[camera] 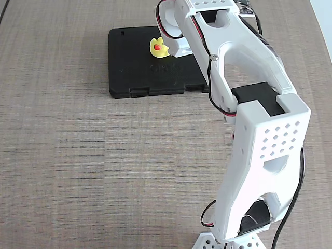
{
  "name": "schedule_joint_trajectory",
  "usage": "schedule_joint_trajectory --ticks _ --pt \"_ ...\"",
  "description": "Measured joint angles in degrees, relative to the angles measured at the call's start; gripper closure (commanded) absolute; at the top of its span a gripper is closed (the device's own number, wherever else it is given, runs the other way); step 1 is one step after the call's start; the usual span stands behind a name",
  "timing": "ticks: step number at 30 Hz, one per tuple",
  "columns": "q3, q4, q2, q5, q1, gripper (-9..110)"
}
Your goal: Grasp a duck and put it on the black surface.
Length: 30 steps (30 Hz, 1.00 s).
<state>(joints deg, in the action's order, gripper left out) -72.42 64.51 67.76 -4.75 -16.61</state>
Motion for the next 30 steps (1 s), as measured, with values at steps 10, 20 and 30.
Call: schedule_joint_trajectory --ticks 10,20,30 --pt "-12.1 8.3 39.6 -0.2 8.1 81" --pt "-51.2 8.8 75.6 -0.1 16.8 81" --pt "-76.7 8.8 95.7 -0.1 17.8 91"
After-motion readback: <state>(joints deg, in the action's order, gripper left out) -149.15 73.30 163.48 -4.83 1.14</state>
